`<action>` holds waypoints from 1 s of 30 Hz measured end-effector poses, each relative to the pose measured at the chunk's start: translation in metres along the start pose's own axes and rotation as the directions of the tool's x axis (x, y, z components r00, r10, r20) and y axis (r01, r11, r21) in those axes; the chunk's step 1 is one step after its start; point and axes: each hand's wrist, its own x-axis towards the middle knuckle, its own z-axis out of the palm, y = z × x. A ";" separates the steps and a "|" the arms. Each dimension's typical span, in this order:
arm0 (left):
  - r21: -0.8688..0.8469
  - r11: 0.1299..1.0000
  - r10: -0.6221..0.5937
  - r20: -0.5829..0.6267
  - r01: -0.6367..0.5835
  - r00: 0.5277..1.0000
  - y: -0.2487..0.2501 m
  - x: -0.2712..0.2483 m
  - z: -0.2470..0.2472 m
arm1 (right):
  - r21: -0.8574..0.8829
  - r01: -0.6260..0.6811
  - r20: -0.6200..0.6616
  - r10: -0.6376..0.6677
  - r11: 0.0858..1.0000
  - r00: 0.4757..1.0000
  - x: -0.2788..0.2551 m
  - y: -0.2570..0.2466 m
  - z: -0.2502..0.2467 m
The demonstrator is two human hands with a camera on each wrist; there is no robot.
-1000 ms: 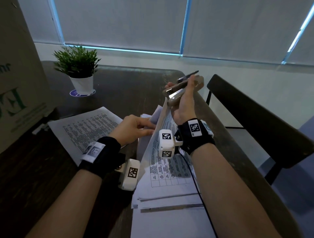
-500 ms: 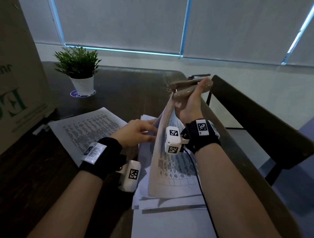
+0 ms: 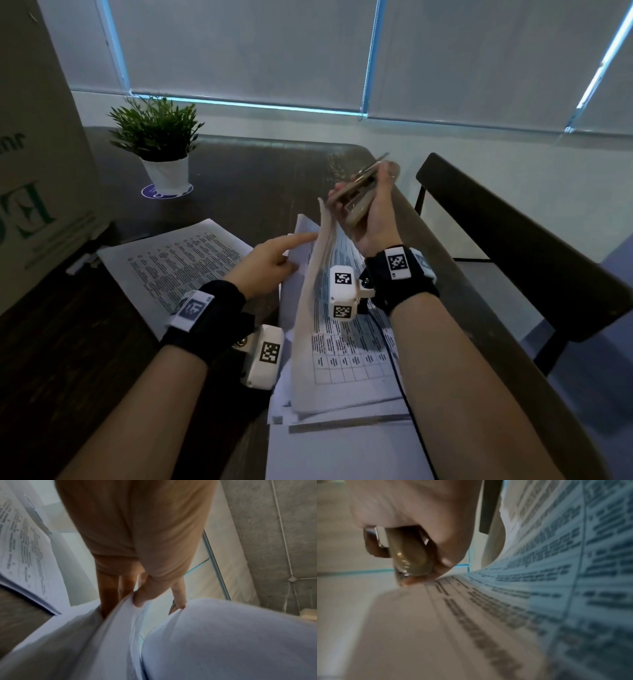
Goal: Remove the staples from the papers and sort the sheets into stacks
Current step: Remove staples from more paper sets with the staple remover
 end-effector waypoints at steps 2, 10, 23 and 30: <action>0.037 0.999 0.027 0.001 -0.027 1.000 0.000 0.000 0.000 | 0.128 0.052 -0.045 -0.047 0.990 0.998 0.004 0.000 -0.001; 0.108 0.989 0.088 0.099 -0.098 0.991 -0.003 0.006 0.003 | 0.283 0.083 -0.071 -0.066 0.955 0.995 0.005 -0.010 -0.011; 0.114 0.989 0.086 0.030 -0.089 0.996 -0.009 0.009 0.002 | -0.364 0.101 0.064 -0.083 0.926 0.994 0.000 0.019 0.006; 0.023 0.998 0.057 -0.034 -0.056 0.998 -0.018 0.009 0.004 | -0.387 0.246 0.048 -0.247 0.889 0.968 -0.001 0.021 0.007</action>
